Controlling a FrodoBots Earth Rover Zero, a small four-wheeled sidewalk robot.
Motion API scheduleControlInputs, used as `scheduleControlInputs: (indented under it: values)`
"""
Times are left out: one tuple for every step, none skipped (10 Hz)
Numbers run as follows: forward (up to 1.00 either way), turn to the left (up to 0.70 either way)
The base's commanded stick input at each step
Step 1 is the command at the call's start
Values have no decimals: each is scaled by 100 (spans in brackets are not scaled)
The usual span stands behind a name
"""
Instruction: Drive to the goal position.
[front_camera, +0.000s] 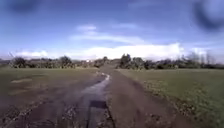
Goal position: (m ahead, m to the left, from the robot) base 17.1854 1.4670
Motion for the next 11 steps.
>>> scheduleControlInputs:
  values:
    - [70, 0]
    - [70, 0]
    - [70, -20]
    - [70, -31]
    - [70, -35]
    - [70, -35]
    - [70, -35]
    - [70, -35]
    - [70, 0]
    - [70, 0]
    - [70, 0]
